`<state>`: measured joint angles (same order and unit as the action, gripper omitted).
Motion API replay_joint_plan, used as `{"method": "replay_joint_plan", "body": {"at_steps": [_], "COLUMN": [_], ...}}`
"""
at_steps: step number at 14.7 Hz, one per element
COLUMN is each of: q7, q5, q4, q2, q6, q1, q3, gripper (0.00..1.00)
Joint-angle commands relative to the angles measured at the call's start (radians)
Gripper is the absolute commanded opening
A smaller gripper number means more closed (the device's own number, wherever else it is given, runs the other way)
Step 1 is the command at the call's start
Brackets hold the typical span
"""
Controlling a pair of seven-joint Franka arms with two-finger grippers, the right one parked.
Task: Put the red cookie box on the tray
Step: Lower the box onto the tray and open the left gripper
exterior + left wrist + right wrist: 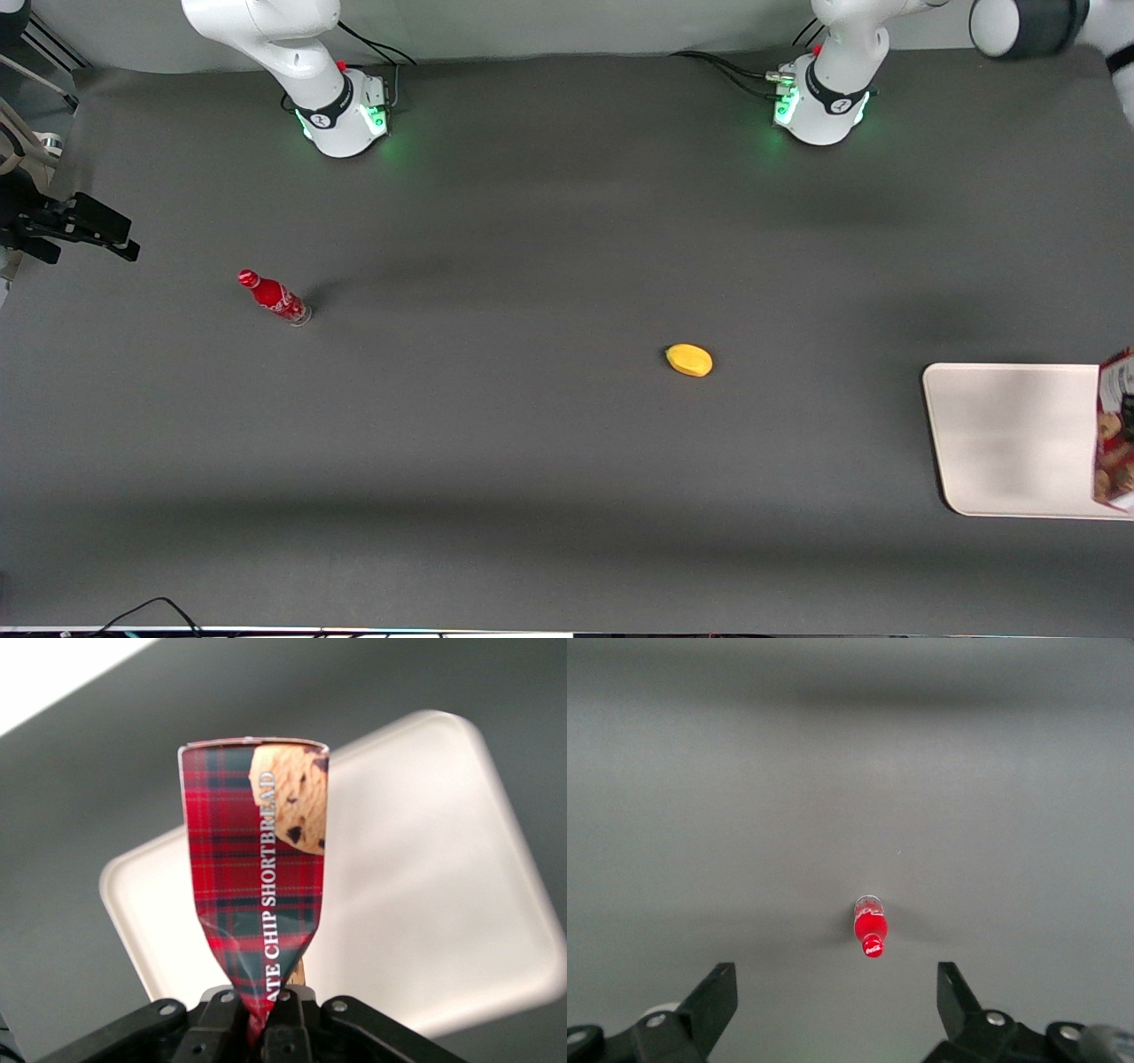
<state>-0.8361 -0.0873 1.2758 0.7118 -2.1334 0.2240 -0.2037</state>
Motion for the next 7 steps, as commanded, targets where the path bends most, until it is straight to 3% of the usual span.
{"method": "replay_joint_plan", "body": {"at_steps": [1,7], "q7": [0.064,0.253], "q5": [-0.088,-0.095], "q4": [-0.172,-0.257], "q2": [0.173,0.294], "q6": [-0.12,-0.129], "q1": [0.051,0.126], "q3": [-0.017,-0.017], "gripper": [0.0,0.0]}}
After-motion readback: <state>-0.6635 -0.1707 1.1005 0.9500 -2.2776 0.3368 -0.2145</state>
